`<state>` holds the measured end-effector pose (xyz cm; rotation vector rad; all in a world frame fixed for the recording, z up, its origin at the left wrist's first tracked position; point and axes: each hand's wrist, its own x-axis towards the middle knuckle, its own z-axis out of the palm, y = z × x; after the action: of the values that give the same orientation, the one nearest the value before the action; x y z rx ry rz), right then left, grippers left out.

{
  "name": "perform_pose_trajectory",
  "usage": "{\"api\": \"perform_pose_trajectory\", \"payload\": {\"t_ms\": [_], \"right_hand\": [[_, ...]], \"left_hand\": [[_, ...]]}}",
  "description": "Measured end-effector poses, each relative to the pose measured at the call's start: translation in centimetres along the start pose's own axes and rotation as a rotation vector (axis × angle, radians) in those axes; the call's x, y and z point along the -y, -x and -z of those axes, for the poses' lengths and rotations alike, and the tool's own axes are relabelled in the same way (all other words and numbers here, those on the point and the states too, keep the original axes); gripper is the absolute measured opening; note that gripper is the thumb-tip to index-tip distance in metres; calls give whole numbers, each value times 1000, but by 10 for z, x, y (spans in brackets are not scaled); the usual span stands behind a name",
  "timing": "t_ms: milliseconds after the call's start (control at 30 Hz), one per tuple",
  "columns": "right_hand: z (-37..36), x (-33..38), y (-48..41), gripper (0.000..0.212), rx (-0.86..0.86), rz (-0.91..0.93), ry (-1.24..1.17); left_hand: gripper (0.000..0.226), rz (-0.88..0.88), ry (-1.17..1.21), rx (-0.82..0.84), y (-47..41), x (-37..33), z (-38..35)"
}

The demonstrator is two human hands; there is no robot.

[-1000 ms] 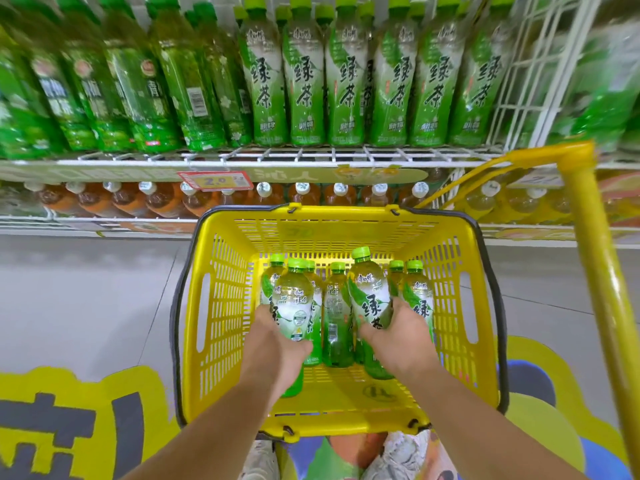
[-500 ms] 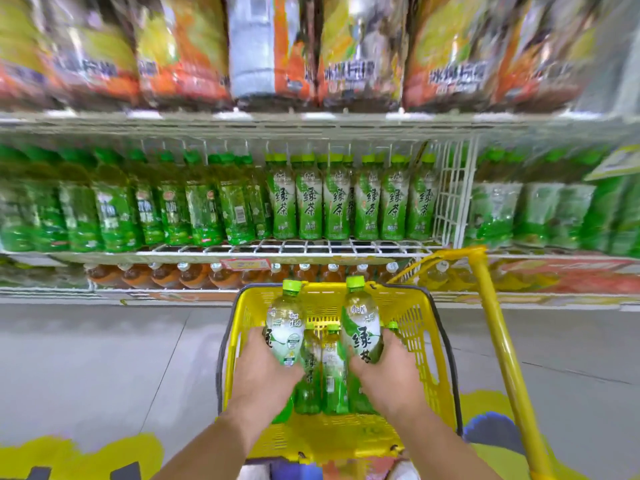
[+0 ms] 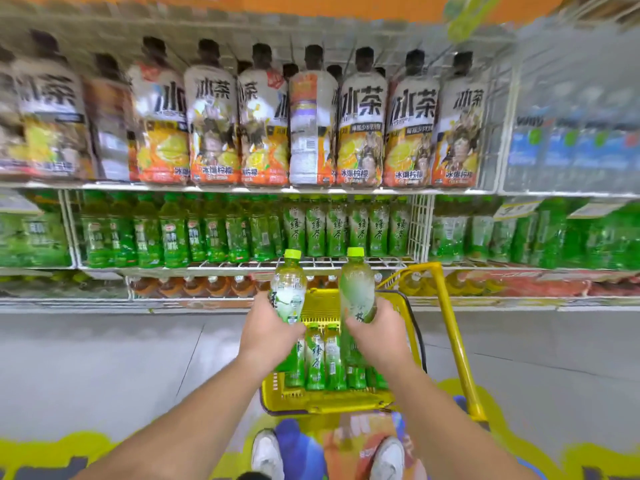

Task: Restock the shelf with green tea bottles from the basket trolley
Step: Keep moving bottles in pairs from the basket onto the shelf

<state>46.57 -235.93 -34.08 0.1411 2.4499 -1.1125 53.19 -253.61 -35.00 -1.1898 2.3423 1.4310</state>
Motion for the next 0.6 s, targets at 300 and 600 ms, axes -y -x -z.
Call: {"api": "perform_pose_trajectory", "payload": {"t_ms": [300,600], "right_hand": [[10,68,42,27,-11,-19,-37],[3,96,26,29,36,15,4]], "left_hand": [[66,-29,-131,16,19,-31,75],[71,26,-173,-11,-2,-34,93]]}}
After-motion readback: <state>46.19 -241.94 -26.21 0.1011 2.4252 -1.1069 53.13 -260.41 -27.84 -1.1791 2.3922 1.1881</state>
